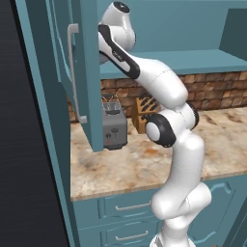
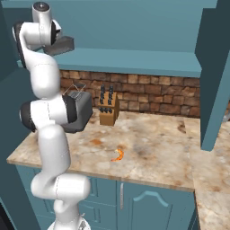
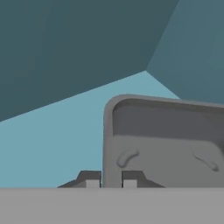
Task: Retrieve the tupperware from the cabinet, then place the raw meat into the tupperware to avoid contamination.
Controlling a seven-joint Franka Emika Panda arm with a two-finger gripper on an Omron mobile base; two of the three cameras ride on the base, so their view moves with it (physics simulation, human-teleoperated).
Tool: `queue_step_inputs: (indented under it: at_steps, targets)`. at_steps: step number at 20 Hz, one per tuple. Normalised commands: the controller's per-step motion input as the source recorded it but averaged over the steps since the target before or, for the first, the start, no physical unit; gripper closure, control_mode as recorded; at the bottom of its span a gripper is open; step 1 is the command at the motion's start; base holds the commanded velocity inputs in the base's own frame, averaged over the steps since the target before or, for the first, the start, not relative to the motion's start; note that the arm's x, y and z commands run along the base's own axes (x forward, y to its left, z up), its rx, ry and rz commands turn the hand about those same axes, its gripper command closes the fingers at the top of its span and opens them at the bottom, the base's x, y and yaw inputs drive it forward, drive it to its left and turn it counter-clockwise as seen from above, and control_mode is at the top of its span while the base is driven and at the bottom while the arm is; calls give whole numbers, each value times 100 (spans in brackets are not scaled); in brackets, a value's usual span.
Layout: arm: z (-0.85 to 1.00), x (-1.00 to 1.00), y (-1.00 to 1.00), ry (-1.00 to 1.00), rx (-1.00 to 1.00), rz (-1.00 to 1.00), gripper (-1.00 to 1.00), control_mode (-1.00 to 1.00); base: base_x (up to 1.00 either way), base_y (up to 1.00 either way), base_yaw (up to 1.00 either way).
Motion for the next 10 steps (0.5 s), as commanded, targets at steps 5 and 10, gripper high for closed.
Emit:
queue_step_inputs:
  at_steps: [5, 10]
  targets:
    - [0, -28, -26, 0, 0, 0, 100, -100, 0, 0, 0]
    - [0, -37, -28, 0, 0, -1, 100, -100, 0, 0, 0]
